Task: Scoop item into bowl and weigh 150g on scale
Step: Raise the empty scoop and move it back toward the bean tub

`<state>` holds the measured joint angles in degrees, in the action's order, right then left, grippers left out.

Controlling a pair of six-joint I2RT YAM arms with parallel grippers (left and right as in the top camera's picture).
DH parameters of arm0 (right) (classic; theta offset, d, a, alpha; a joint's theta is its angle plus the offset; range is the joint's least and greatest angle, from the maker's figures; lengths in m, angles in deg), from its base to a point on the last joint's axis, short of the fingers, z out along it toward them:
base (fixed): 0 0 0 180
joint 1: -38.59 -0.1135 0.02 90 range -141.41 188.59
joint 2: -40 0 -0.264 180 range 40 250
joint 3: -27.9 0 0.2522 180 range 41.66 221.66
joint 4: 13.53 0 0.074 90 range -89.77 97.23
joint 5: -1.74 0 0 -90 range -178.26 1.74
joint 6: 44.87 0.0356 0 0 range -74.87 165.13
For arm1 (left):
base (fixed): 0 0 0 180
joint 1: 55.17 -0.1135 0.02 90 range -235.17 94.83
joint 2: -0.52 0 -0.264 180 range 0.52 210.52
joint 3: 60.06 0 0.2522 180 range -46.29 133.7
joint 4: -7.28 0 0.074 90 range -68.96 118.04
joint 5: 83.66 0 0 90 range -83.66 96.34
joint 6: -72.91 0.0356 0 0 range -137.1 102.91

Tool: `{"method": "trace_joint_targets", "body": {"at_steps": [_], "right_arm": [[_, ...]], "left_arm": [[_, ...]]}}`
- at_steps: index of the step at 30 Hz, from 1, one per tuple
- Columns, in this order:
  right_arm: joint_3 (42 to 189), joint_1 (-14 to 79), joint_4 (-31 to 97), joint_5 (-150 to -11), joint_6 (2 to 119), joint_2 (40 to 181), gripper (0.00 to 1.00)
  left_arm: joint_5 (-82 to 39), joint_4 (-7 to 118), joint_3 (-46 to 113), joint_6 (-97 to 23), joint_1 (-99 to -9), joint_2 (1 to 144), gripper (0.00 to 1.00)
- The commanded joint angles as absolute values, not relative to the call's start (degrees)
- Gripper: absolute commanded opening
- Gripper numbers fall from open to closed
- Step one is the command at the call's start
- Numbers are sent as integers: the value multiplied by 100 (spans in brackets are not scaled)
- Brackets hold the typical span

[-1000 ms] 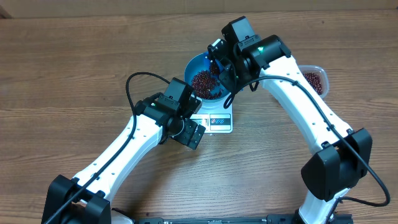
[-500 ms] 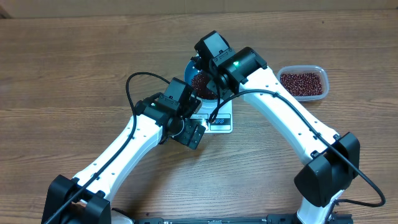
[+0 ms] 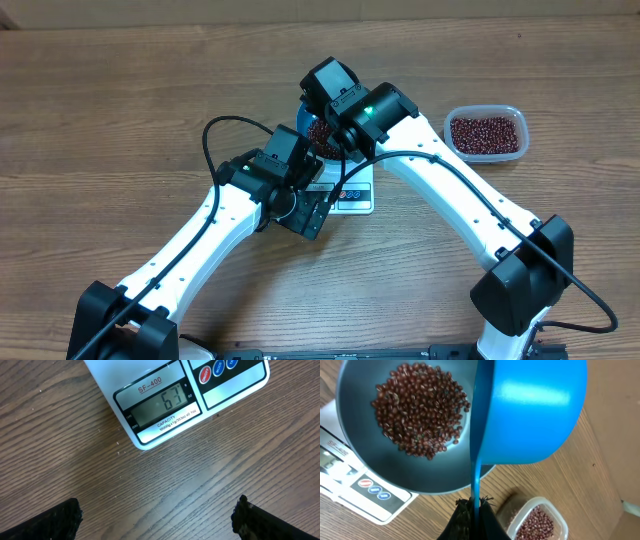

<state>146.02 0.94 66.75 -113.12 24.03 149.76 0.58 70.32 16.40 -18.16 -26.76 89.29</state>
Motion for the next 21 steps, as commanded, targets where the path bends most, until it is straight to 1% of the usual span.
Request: {"method": "trace_joint_targets", "body": {"at_steps": [1,4,13,14,17,19,21], "right_arm": [[14794,308,6562,-10752,2661,14810,4],[14857,577,6546,-10245,2783,14783,4],[15476,1611,6767,-8092,3183,14759,4],[15493,1845,6787,-7537,3192,14759,4],[15491,2339,6809,-6523,3211,14759,4],[15491,2588,6806,-6165,3211,14759,4],[15480,2793,6782,-6127,3203,14766,4]], "left_arm": [[80,7025,1660,-1706,-2702,8824,100],[78,7023,1660,-1706,-2702,8824,100],[80,7023,1660,-1706,-2702,8824,100],[80,7023,1660,-1706,-2702,8824,100],[80,7025,1660,-1706,-2702,8824,100],[78,7025,1660,-1706,-2702,8824,100],[80,7025,1660,-1706,-2702,8824,99]]}}
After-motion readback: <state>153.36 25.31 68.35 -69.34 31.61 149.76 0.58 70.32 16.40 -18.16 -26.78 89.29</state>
